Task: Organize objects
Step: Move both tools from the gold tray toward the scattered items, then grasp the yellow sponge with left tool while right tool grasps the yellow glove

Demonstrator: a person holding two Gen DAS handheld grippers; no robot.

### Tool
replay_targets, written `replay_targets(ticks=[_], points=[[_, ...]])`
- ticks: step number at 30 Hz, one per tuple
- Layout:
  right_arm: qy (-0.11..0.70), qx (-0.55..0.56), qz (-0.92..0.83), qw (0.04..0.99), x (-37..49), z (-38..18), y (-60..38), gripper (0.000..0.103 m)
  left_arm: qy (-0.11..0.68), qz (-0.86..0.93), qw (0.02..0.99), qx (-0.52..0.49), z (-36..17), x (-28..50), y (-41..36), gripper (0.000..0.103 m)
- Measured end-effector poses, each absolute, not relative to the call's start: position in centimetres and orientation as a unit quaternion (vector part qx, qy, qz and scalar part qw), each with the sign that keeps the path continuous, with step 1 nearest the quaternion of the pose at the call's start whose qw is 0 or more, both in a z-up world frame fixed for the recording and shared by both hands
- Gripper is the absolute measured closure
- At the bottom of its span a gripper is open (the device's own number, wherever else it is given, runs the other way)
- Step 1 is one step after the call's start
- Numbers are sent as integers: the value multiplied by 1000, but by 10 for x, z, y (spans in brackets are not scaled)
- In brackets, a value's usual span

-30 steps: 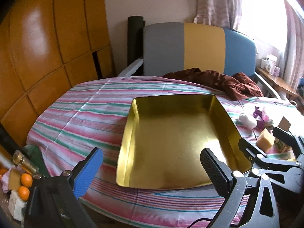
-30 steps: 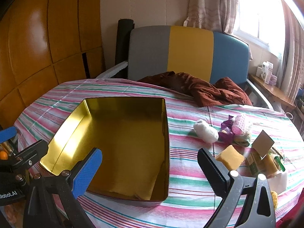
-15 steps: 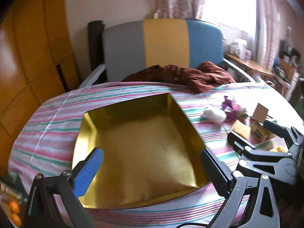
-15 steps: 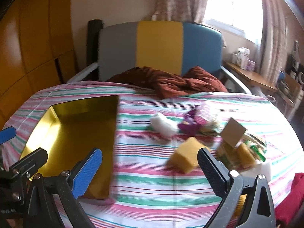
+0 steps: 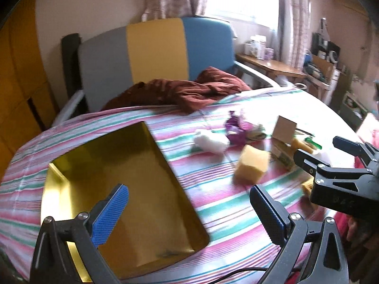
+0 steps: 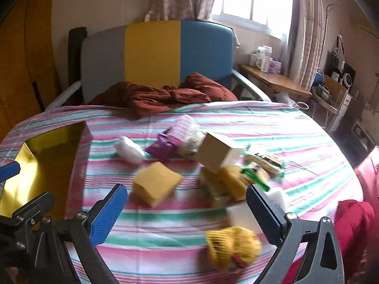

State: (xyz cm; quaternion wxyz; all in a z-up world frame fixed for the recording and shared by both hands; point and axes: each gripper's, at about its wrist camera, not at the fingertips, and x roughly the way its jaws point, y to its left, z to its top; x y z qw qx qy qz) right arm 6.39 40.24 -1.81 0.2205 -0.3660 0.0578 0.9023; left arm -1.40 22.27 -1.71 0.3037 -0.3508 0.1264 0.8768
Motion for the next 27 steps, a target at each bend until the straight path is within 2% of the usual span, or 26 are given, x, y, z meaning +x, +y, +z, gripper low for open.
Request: replay_targets(ticks=[7,14,22,27], points=[[80,-420,883,195,92,-13,435,1,114,823,357,-427,-37,-26,256,0],[62,-504,848,151,114,-28,457,2,109,828,370,-407,-39,-26,273,0],[51,-576,808,111,96,-56,465,21,115,798,390,-444,-58,-41,298,1],[26,-612,784,99,77,-72,465,25,131,791,382,-459,-67,-52,319,1]])
